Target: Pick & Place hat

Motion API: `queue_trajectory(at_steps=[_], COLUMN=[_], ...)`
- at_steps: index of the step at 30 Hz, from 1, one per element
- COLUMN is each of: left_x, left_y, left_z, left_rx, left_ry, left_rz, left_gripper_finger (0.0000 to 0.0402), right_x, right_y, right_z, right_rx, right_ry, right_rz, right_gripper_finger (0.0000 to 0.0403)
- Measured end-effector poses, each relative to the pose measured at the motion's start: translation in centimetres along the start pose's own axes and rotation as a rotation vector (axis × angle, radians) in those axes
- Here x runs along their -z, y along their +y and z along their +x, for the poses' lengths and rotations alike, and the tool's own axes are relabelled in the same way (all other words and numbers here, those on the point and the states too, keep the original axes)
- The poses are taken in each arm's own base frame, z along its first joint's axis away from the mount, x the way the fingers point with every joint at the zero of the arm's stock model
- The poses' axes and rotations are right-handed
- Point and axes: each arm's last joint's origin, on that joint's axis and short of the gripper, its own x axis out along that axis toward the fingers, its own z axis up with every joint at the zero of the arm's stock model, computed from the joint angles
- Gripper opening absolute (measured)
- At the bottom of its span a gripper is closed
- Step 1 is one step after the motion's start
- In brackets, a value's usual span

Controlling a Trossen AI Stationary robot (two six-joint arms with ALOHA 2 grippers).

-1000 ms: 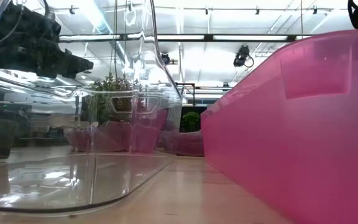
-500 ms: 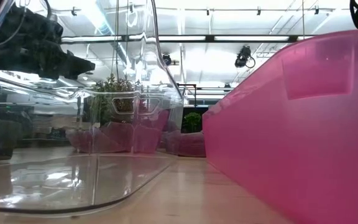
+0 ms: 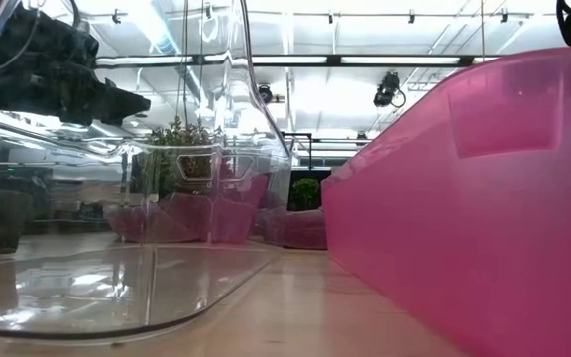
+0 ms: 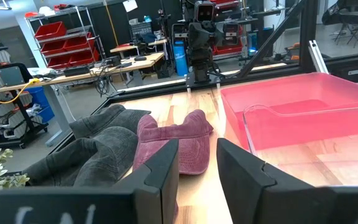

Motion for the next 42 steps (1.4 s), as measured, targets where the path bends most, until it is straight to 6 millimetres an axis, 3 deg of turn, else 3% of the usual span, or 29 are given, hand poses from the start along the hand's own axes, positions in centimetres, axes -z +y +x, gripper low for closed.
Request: queue_trajectory(at_steps=[30, 34, 38, 42], left_x=[0.0, 0.0, 0.0, 0.0], left_y=[0.0, 0.0, 0.0, 0.0], left_z=[0.0, 0.0, 0.0, 0.0], left_rx=[0.000, 0.000, 0.000, 0.000], left_ry=[0.000, 0.000, 0.000, 0.000], left_rz=[0.000, 0.000, 0.000, 0.000], left_gripper_finger=[0.0115, 0.0115, 0.0115, 0.0115], right_x=[0.0, -0.4, -2.0, -5.6], right_y=[0.0, -0.2, -0.6, -0.9], right_z=[0.0, 0.0, -0.2, -1.8], right_rx=[0.001, 0.056, 0.153, 0.292], right_ry=[-0.001, -0.035, -0.185, -0.560], right_rz=[-0.001, -0.094, -0.209, -0.378], right_gripper_finger=[0.0157, 0.0157, 0.0157, 0.0157])
